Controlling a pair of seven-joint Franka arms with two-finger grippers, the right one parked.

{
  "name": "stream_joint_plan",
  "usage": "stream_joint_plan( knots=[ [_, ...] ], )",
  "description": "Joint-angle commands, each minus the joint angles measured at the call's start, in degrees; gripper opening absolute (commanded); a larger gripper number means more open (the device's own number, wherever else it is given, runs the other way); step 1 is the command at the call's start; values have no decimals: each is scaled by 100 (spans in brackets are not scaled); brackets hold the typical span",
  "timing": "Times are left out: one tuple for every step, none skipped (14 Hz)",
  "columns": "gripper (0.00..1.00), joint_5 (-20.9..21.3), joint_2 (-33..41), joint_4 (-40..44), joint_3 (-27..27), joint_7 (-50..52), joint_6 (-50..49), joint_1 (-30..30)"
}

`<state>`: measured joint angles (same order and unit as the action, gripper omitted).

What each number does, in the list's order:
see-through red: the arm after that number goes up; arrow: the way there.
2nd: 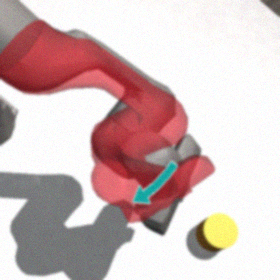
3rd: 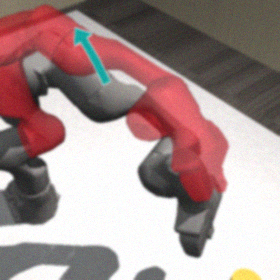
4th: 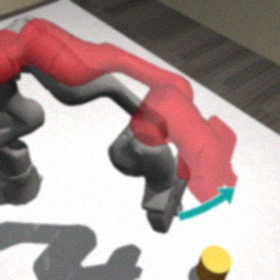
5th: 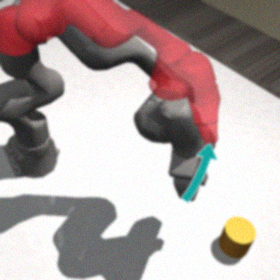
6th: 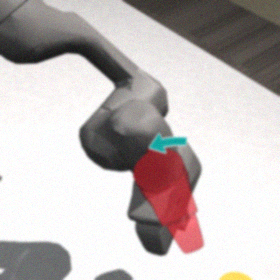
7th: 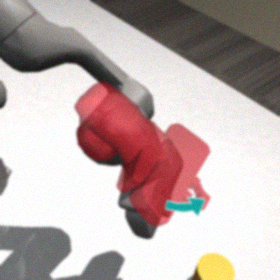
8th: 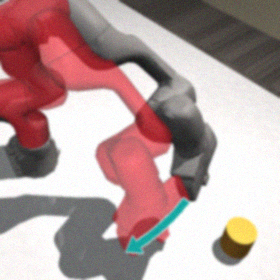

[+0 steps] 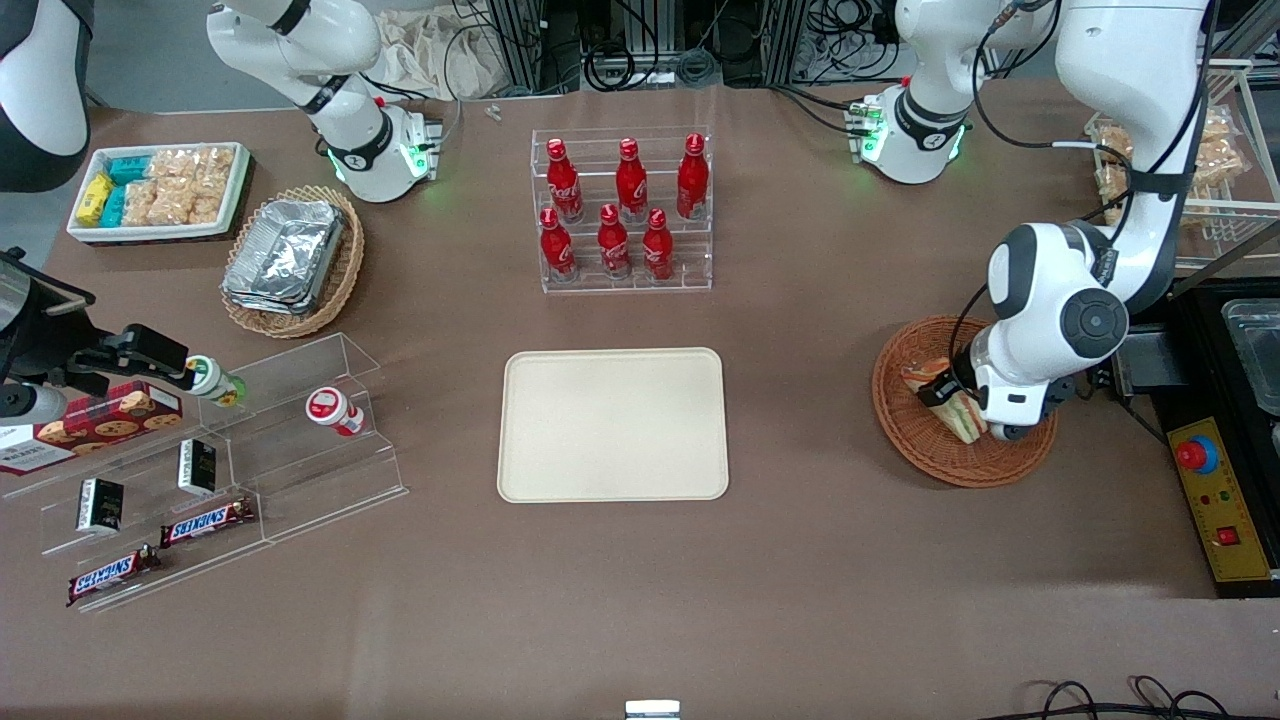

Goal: Place sandwich from basket to tray
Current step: 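Close the left gripper on the sandwich's crust edge, then lift the sandwich up out of the basket with the left gripper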

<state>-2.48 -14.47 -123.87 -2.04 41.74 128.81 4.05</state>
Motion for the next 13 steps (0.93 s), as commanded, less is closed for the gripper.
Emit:
stream_joint_plan(
  knots=[
    [33,37,102,-146,37,97,118,26],
    [17,37,102,-129,37,97,118,26],
    [5,37,102,-94,37,115,109,26],
    [0,37,137,-67,37,158,83,26],
    [0,37,163,55,37,159,-109,26],
    [0,45,172,317,37,167,-511,26],
    [0,63,181,650,37,176,-1054,26],
    [0,133,207,1019,37,185,-1591,26],
    [0,168,216,1371,37,185,-2083,34],
    [0,177,216,1775,28,176,-2567,35],
    [0,177,208,2205,28,168,-3041,35],
    [0,177,182,2583,28,159,-3438,35],
    [0,169,181,2848,20,159,-3694,52]
  ],
)
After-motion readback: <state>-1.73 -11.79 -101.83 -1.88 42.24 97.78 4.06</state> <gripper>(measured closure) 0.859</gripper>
